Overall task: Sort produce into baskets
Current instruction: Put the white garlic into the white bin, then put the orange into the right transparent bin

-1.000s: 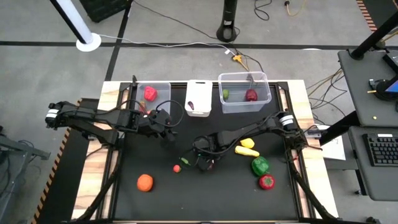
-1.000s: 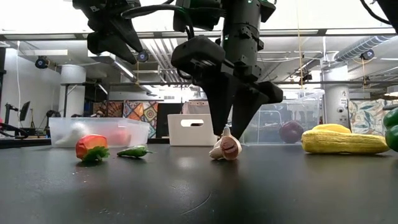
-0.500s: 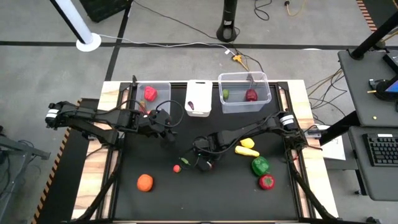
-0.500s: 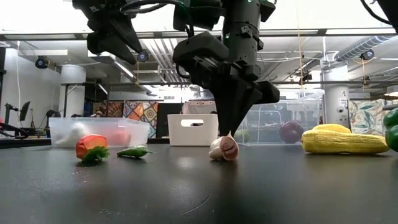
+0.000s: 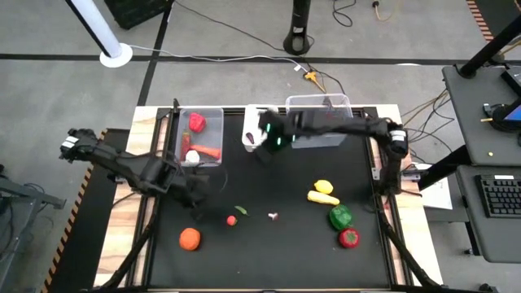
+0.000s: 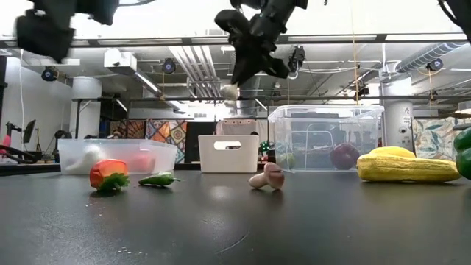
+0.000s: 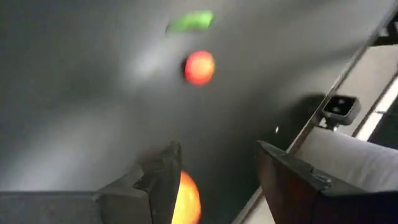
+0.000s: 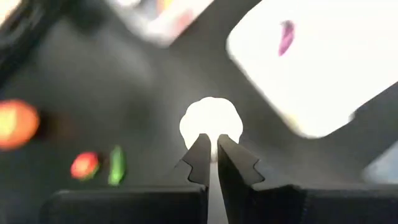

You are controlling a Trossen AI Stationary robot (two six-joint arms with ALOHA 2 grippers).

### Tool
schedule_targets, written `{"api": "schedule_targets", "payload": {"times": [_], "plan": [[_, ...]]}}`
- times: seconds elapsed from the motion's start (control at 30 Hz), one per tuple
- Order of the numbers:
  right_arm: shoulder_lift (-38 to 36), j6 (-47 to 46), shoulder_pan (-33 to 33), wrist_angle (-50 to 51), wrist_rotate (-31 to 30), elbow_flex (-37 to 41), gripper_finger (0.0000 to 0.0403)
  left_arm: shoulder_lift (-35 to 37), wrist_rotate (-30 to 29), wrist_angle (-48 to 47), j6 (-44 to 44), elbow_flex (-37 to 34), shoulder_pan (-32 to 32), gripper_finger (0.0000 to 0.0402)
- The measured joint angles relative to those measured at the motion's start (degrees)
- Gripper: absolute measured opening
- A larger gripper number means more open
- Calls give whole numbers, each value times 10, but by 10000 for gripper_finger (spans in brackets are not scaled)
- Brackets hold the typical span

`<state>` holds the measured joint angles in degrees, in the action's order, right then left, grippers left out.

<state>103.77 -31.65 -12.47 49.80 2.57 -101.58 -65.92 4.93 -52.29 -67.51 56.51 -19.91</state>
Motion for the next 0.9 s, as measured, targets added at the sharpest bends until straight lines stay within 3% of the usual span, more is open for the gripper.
{"api": "schedule_targets", "payload": {"times": [0.23,0.43,0.57,0.9], "plan": [[47,88,-121,8,21,-65,13,-17,3,-53,-177,0,-70,186],[95,130,-163,67,33,-134,21,-50,-2,-67,-258,0,-89,188],[119,149,-173,111,33,-166,59,-77,26,-68,-282,0,-89,207],[119,188,-174,146,35,-204,157,-134,108,-62,-318,0,-114,302]]}}
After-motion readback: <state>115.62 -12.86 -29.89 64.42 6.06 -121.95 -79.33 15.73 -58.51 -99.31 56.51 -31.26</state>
